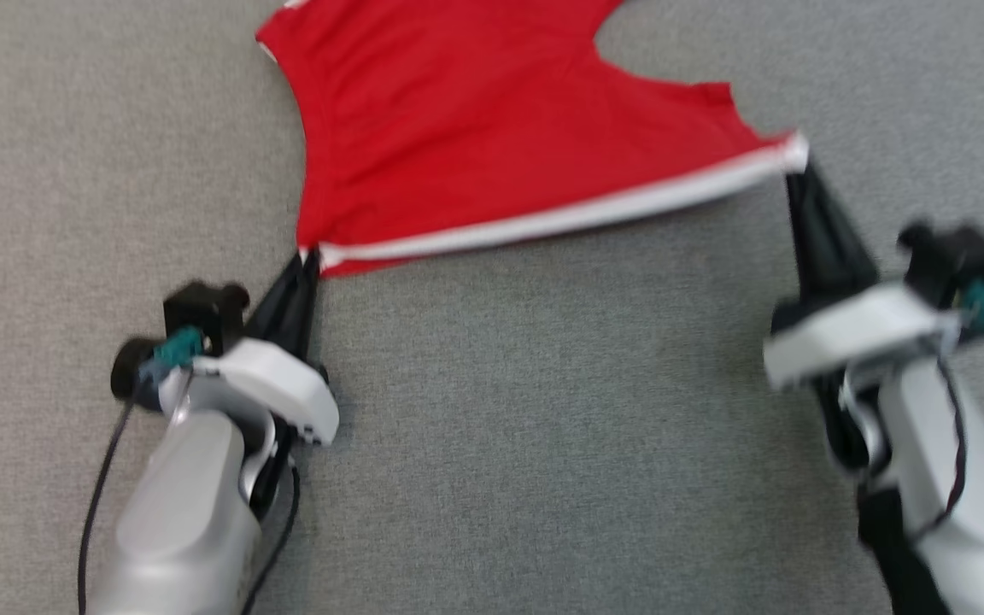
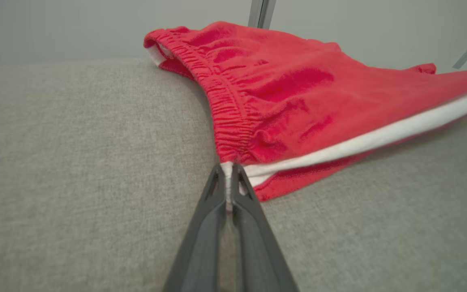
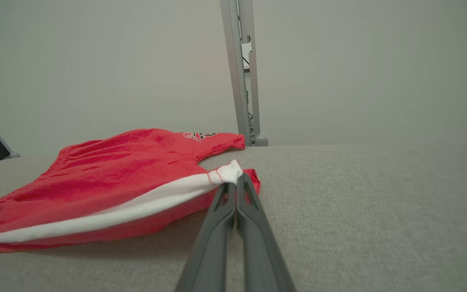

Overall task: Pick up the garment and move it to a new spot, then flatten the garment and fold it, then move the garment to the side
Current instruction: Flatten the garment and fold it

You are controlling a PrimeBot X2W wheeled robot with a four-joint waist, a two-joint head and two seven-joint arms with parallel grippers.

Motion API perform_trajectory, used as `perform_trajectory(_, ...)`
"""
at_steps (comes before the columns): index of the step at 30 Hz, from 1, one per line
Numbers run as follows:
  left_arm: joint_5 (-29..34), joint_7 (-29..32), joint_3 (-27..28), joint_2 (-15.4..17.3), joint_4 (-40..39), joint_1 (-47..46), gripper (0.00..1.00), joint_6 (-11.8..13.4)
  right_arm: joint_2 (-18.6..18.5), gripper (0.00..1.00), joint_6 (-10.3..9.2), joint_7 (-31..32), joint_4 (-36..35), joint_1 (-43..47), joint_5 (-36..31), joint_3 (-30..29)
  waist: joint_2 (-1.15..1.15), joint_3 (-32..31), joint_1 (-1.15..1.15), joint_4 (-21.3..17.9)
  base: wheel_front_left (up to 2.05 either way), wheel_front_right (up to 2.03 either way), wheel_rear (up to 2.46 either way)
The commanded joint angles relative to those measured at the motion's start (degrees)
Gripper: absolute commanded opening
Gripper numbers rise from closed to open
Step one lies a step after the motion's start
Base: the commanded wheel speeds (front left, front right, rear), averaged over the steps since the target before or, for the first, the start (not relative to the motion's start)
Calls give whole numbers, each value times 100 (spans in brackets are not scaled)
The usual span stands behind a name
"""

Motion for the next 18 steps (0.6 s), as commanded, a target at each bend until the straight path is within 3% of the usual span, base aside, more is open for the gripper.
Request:
perform_trajectory(1, -38, 6, -2, -16, 39, 436, 0, -2, -61, 0, -3, -1, -82, 504, 113, 32, 0, -273, 0, -38, 0, 0, 0)
perform_trajectory(9, -318, 38, 175, -140, -99, 2239, 0, -2, 96, 0, -3, -1, -303, 2459, 374, -167, 0, -1155, 0, -37, 0, 0, 0)
perform_trajectory(18, -392, 35, -76, -107, -67, 3169, 0, -3, 136, 0, -3, -1, -423, 3667, 116, 34, 0, -2157, 0, -23, 0, 0, 0)
